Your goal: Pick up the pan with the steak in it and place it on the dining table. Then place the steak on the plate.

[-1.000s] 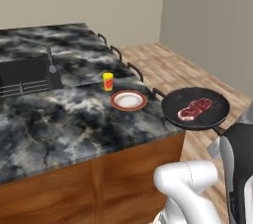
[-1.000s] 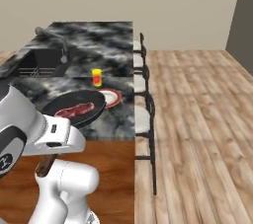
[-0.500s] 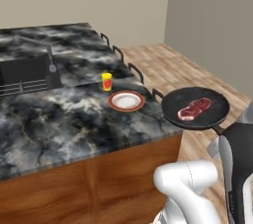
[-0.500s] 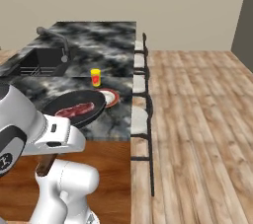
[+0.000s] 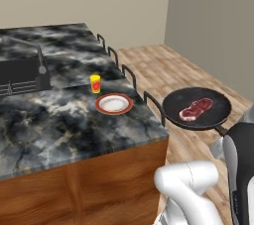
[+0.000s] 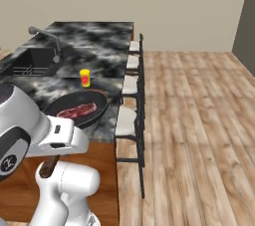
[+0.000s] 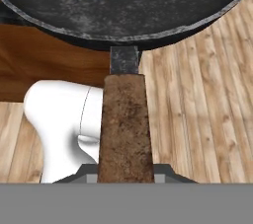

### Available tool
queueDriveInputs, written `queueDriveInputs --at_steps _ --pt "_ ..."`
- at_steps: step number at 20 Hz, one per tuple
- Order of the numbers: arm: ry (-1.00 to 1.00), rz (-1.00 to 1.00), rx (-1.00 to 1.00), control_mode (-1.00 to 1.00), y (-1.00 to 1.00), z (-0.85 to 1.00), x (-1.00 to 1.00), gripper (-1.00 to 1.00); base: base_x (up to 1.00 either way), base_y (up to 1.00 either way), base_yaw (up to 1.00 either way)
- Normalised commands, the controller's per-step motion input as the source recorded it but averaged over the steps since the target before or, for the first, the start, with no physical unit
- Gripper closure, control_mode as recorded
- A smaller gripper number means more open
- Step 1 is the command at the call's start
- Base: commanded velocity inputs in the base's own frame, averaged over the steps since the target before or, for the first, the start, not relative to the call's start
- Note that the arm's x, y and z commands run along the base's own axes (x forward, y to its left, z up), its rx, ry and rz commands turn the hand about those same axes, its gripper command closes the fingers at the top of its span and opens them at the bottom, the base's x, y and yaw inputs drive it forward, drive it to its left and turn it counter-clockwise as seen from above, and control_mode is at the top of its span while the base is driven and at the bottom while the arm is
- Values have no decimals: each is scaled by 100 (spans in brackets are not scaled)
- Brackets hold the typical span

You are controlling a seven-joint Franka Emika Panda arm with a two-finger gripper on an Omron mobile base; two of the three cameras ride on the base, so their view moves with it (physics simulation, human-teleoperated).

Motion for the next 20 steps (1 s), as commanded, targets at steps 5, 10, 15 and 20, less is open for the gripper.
queueDriveInputs --at_steps 5,10,15,20 --pt "0 1 0 -100 2 -10 58 100 0 0 0" --pt "-1 11 0 -100 5 -27 36 100 0 0 0" --pt "1 7 0 -100 15 -17 5 100 0 0 0" --pt "2 3 3 -100 2 -14 0 100 0 0 0"
